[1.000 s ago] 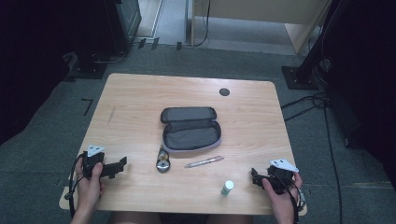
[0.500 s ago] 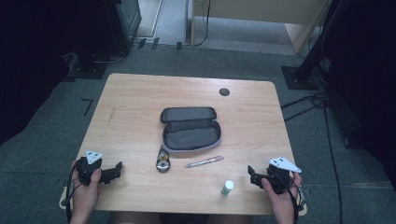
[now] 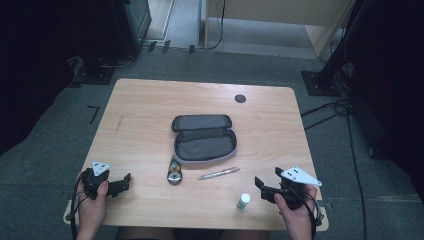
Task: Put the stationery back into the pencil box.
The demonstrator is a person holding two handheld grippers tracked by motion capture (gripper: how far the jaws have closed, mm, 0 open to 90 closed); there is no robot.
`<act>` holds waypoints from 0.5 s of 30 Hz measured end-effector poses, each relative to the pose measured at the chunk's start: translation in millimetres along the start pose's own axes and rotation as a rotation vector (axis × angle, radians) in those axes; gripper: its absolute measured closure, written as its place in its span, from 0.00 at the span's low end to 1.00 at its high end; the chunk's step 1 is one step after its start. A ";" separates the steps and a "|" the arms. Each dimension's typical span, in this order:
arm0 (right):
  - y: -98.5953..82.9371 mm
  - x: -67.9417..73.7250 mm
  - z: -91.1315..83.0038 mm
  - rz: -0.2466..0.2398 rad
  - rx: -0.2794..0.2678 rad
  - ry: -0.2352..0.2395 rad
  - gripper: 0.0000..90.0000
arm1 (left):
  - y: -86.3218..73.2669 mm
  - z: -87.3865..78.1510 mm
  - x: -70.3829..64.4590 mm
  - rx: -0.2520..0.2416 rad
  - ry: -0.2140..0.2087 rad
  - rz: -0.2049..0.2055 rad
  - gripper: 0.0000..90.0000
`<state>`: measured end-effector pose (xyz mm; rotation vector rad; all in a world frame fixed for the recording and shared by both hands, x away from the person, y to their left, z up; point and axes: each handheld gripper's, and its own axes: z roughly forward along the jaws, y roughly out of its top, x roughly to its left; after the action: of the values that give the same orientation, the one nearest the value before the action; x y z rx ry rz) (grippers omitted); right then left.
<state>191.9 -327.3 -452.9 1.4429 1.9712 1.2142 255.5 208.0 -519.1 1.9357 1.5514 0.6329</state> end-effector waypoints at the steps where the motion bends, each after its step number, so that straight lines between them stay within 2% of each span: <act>1: 0.5 3.0 -1.6 -0.004 -0.008 0.017 0.23 | 0.0 0.0 0.0 0.000 0.000 0.000 0.02; 5: 1.4 14.1 -7.8 -0.014 -0.024 0.074 0.27 | 0.0 0.0 0.0 0.000 0.000 0.000 0.02; 12: -3.7 25.4 -16.6 -0.001 -0.050 0.152 0.34 | 0.0 0.0 0.0 0.000 0.000 0.000 0.02; 15: -8.2 30.9 -18.2 -0.008 -0.049 0.167 0.35 | 0.0 0.0 0.0 0.000 0.000 0.000 0.02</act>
<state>162.2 -307.2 -444.9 1.3470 2.0374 1.4098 255.5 207.9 -519.1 1.9356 1.5518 0.6330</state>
